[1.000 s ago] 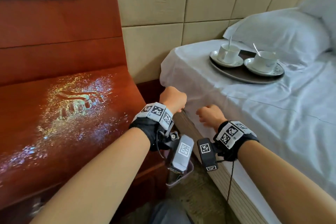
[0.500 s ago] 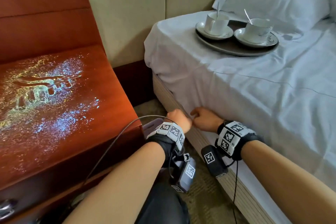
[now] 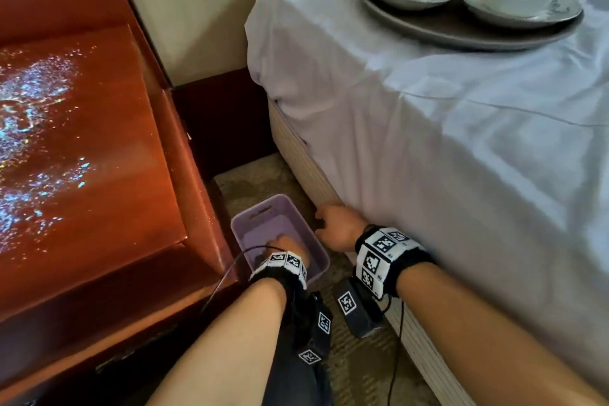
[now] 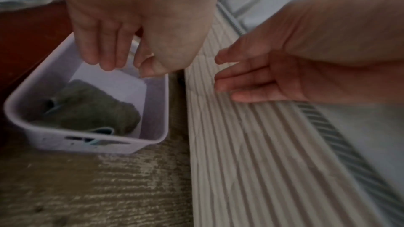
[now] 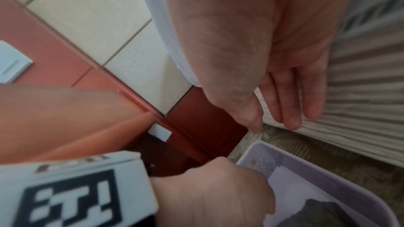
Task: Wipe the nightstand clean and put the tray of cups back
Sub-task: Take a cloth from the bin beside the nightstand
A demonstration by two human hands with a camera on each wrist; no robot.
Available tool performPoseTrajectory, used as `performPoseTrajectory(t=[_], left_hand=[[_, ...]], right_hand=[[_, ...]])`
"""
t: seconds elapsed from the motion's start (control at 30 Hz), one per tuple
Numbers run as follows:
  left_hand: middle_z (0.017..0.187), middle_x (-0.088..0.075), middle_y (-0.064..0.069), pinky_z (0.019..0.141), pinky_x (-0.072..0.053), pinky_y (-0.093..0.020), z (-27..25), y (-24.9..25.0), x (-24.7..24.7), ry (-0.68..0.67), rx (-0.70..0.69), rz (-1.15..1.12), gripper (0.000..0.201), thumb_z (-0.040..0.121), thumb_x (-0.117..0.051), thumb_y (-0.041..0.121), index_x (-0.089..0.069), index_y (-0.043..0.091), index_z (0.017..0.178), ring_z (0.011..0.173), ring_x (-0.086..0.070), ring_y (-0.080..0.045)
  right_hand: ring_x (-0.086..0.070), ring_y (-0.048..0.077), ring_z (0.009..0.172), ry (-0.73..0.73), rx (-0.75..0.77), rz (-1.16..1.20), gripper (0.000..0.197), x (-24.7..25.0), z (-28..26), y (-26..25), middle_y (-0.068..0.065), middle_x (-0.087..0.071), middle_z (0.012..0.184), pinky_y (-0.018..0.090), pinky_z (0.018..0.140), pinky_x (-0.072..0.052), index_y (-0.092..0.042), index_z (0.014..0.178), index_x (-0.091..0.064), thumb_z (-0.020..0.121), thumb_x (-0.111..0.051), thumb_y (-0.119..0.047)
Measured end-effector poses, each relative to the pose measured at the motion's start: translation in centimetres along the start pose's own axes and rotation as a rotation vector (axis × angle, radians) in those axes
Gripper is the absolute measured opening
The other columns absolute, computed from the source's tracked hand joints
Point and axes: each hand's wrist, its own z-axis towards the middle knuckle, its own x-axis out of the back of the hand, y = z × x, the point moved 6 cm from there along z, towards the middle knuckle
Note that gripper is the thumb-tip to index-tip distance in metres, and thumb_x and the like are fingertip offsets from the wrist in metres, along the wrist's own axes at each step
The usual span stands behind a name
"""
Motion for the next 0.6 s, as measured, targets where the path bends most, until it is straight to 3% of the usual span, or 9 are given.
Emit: performPoseTrajectory(t=[0.07,0.13,0.27,0.37,0.43,0.5,0.6], left_hand=[[0.117,-0.065,-0.007,0.097,-0.048,-0.044,-1.3,-0.4,0.4,0.001,0.011,0.019,0.053,0.081,-0.041,0.05,-0.065,0.018,0.116,0.111,-0.061,-0.031],[0.122,-0.062,-0.006,0.1,-0.046,-0.046,-1.9,-0.2,0.3,0.005,-0.059,0.069,0.043,0.093,-0.036,0.042,-0.062,0.019,0.119,0.117,-0.057,-0.032],[0.143,-0.051,-0.007,0.1,-0.044,-0.054,-1.9,0.1,-1.1,-0.056,-0.18,0.125,0.043,0.099,-0.038,0.031,-0.048,0.019,0.14,0.131,-0.048,-0.035],[0.144,-0.049,-0.014,0.107,-0.041,-0.044,-1.3,-0.2,-2.4,-0.147,-0.192,0.228,0.046,0.098,-0.047,0.026,-0.045,0.01,0.141,0.132,-0.048,-0.033],[0.145,-0.048,-0.009,0.109,-0.039,-0.045,-1.2,0.3,-1.7,-0.161,-0.253,0.184,0.045,0.097,-0.047,0.023,-0.044,0.018,0.141,0.131,-0.048,-0.032],[0.135,-0.056,-0.005,0.102,-0.044,-0.047,-0.4,0.3,-1.8,-0.234,-0.241,0.121,0.044,0.089,-0.051,0.025,-0.052,0.024,0.132,0.122,-0.054,-0.032],[0.126,-0.061,-0.003,0.095,-0.05,-0.047,-0.2,0.0,-1.8,-0.264,-0.231,0.085,0.049,0.075,-0.052,0.038,-0.047,0.034,0.124,0.113,-0.061,-0.032]], right_hand=[[-0.054,0.032,0.123,-0.039,0.018,-0.044,0.043,-1.4,1.4,-0.1,0.017,-0.056,0.134,0.034,0.099,-0.045,-0.005,0.131,-0.053,0.095,-0.056,-0.028],[-0.055,0.033,0.121,-0.12,0.028,-0.115,0.04,-3.3,2.6,-0.1,0.018,-0.056,0.132,0.036,0.097,-0.045,-0.004,0.13,-0.05,0.095,-0.054,-0.024],[-0.053,0.036,0.122,-0.198,0.056,-0.211,0.05,-5.7,4.5,0.1,0.018,-0.049,0.132,0.042,0.103,-0.045,-0.007,0.136,-0.046,0.091,-0.059,-0.023],[-0.053,0.036,0.122,-0.23,0.061,-0.258,0.052,-6.9,5.3,0.6,0.018,-0.049,0.133,0.043,0.103,-0.045,-0.01,0.138,-0.046,0.09,-0.06,-0.024],[-0.054,0.036,0.12,-0.223,0.077,-0.271,0.054,-7.5,5.7,0.8,0.017,-0.051,0.131,0.044,0.102,-0.047,-0.012,0.136,-0.048,0.086,-0.064,-0.025],[-0.055,0.036,0.12,-0.215,0.097,-0.281,0.054,-7.8,6.0,0.9,0.016,-0.052,0.131,0.044,0.101,-0.047,-0.012,0.134,-0.05,0.084,-0.067,-0.023],[-0.055,0.035,0.12,-0.231,0.103,-0.315,0.053,-7.9,6.2,1.0,0.016,-0.051,0.131,0.043,0.102,-0.046,-0.01,0.134,-0.05,0.085,-0.067,-0.023]])
